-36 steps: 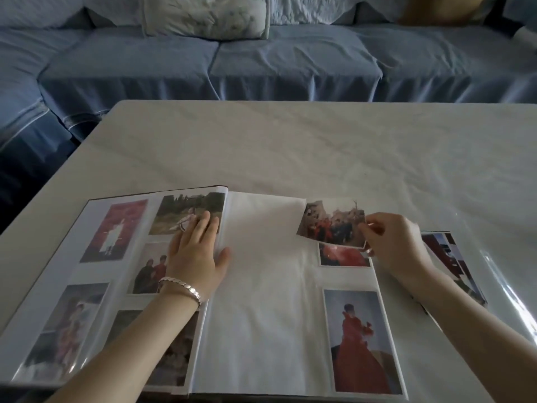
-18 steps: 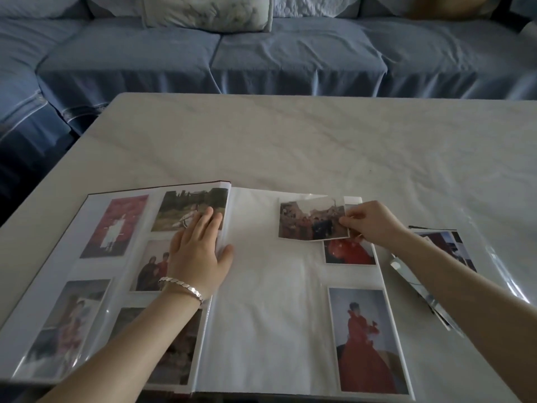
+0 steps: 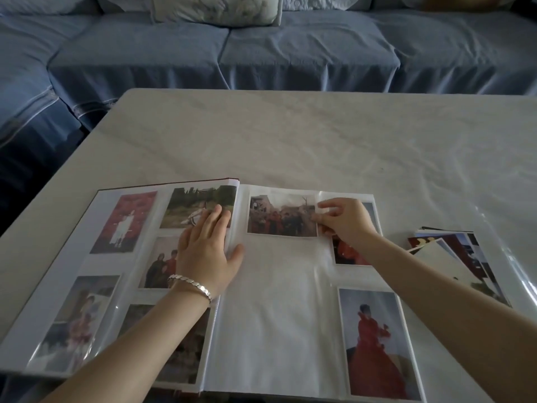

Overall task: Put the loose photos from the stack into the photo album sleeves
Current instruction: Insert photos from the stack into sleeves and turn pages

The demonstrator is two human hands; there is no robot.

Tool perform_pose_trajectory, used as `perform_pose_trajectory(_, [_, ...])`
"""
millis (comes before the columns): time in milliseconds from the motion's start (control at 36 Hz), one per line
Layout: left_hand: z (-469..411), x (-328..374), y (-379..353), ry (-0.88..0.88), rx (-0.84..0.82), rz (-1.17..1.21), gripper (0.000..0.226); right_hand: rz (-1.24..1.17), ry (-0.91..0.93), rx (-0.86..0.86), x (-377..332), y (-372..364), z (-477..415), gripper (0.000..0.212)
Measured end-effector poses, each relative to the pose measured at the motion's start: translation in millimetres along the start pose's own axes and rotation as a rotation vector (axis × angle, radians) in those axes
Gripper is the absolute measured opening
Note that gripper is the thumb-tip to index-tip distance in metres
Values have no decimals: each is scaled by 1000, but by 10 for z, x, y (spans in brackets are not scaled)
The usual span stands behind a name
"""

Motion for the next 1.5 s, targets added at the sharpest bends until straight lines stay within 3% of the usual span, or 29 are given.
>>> perform_pose_trajectory(111, [-7, 4, -5, -1, -2, 0, 66, -22, 0, 19, 8, -37, 11, 15])
perform_pose_trajectory(306, [-4, -2, -21, 10, -8, -2, 67, -62, -50, -126, -102, -98, 7, 14])
perform_pose_trajectory(389, [-10, -2, -22, 9, -9, -8, 67, -14, -104, -101, -106, -73, -1, 15])
perform_pose_trajectory(528, [-11, -1, -13, 11, -10, -15, 68, -151, -187, -8, -84, -83, 78, 18])
perform_pose_trajectory(833, [-11, 25, 2, 7, -5, -36, 68, 30, 70, 257, -90, -243, 268, 18])
perform_pose_trajectory(1083, [-1, 36, 20, 3, -27, -70, 68, 109, 95, 204, -113, -202, 206, 6])
perform_pose_trajectory(1222, [2, 60, 32, -6, -52, -167, 68, 198, 125, 180, -161, -76, 315, 25])
perform_pose_trajectory(1306, [4, 106, 24, 0, -82, -232, 68, 269, 163, 157, -131, 114, 525, 19])
perform_pose_trajectory(1444, [19, 185, 6, 28, -100, -269, 64, 538, 332, 251, -12, 630, 906, 14])
perform_pose_trajectory(1500, [30, 202, 6, 37, -97, -257, 63, 651, 262, 272, 105, 850, 993, 24])
Point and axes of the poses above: each hand's wrist, its own z-axis away from the middle knuckle, its own y-axis out of the back of the hand, x = y × z, the point moved 3 cm from there along -z, towards the middle knuckle, and after that the axes turned 4 degrees about -z, right-handed, at the moved point
